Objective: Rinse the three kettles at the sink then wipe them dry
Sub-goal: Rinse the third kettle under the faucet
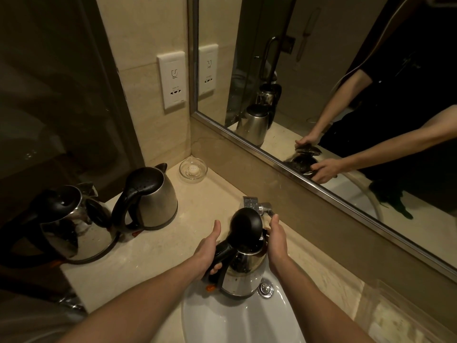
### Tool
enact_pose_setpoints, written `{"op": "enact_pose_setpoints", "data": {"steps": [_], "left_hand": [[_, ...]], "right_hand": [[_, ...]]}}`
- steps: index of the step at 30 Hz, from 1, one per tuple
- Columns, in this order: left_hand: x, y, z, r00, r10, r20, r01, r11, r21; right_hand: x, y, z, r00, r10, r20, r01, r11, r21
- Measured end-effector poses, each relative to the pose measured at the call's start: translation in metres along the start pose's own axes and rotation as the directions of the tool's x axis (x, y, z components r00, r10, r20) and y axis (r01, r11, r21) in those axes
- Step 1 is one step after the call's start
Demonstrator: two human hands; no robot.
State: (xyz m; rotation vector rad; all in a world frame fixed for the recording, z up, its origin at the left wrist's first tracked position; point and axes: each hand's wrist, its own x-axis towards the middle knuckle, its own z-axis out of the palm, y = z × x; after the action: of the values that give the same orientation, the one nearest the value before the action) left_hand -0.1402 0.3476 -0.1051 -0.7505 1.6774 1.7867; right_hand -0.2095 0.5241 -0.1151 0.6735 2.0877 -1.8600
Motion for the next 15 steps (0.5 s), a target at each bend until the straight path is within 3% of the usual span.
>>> {"op": "enact_pose_setpoints", "data": {"steps": [15], "left_hand": [[0.0021, 0.001, -0.0003, 1.0, -0.014, -0.025, 0.014, 1.0, 0.004]], "right_hand": [[0.0009, -0.0025, 0.0019, 1.0, 0.014, -0.009, -0.013, 1.0, 0.011]]}}
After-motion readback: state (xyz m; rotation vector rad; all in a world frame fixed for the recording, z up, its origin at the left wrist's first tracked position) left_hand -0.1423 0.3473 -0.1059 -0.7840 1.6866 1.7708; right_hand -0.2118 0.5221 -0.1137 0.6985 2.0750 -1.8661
